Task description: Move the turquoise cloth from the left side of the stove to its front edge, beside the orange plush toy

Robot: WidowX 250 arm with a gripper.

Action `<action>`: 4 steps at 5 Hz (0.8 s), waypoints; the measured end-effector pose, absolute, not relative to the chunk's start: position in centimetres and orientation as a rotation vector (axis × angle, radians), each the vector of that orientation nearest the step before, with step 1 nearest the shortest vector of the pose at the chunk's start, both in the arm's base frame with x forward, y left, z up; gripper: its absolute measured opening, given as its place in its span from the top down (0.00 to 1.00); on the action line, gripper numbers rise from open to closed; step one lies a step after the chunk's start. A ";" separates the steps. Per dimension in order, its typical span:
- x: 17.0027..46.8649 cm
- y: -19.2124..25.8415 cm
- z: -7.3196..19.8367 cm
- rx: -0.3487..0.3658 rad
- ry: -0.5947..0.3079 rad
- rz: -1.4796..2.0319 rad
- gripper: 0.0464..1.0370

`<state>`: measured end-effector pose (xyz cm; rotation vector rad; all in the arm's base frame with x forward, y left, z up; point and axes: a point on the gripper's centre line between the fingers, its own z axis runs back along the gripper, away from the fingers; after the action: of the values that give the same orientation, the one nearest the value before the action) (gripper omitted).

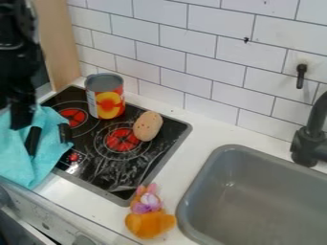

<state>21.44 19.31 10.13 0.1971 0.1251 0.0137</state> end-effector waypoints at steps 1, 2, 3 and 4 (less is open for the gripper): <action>21.5 21.9 8.7 0.157 0.153 0.042 0.04; 21.7 22.6 7.6 0.156 0.187 0.038 0.04; 21.3 22.8 6.7 0.156 0.222 0.025 0.04; 20.3 22.1 5.0 0.147 0.264 0.011 0.04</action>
<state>20.26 22.11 4.99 0.1473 0.2638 0.0111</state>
